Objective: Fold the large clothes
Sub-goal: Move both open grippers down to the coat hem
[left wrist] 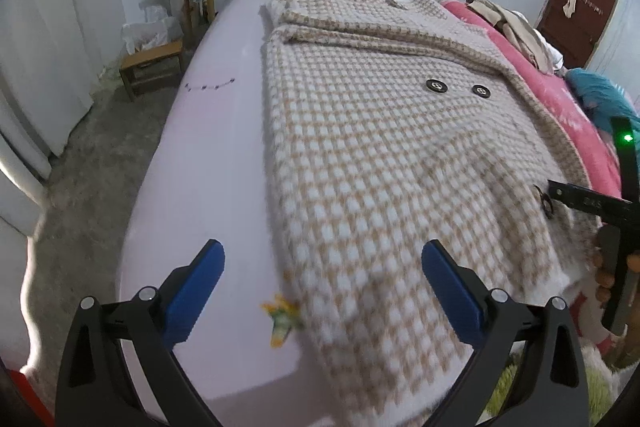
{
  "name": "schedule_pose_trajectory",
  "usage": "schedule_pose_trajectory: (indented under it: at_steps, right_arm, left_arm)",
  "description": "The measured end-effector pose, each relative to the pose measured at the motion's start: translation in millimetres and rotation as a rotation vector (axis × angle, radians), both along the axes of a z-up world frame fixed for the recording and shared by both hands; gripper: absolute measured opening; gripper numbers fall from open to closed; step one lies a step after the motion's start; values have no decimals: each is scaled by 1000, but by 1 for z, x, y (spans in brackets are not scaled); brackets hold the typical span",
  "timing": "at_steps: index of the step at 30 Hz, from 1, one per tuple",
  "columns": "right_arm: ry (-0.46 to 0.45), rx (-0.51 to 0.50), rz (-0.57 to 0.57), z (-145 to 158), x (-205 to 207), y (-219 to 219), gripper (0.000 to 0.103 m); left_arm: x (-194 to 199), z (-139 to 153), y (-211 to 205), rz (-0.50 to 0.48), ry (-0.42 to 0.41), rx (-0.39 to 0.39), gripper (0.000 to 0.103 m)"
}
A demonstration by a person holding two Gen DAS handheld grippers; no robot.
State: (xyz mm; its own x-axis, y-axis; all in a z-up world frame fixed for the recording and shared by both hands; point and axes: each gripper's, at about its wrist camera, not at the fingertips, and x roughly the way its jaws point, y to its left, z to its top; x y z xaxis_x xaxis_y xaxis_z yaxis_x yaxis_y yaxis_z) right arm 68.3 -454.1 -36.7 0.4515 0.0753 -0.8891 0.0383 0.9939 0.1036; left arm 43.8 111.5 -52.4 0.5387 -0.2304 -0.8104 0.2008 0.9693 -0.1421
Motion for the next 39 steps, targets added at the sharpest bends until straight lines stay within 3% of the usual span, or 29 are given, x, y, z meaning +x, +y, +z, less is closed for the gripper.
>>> schedule_pose_trajectory:
  at_steps: [10, 15, 23, 30, 35, 39]
  right_arm:
    - [3, 3, 1, -2, 2, -1, 95]
    - [-1, 2, -1, -2, 3, -1, 95]
    - [-4, 3, -6, -6, 9, 0, 95]
    - [-20, 4, -6, -7, 13, 0, 95]
    - [-18, 14, 11, -7, 18, -1, 95]
    - [-19, 100, 9, 3, 14, -15, 95]
  left_arm:
    - [-23, -13, 21, 52, 72, -94, 69]
    - [-21, -17, 18, 14, 95, -154, 50]
    - [-20, -23, 9, -35, 130, -148, 49]
    - [-31, -28, 11, -60, 197, -192, 49]
    - [-37, -29, 2, -80, 188, -141, 49]
    - [-36, -30, -1, -90, 185, -111, 49]
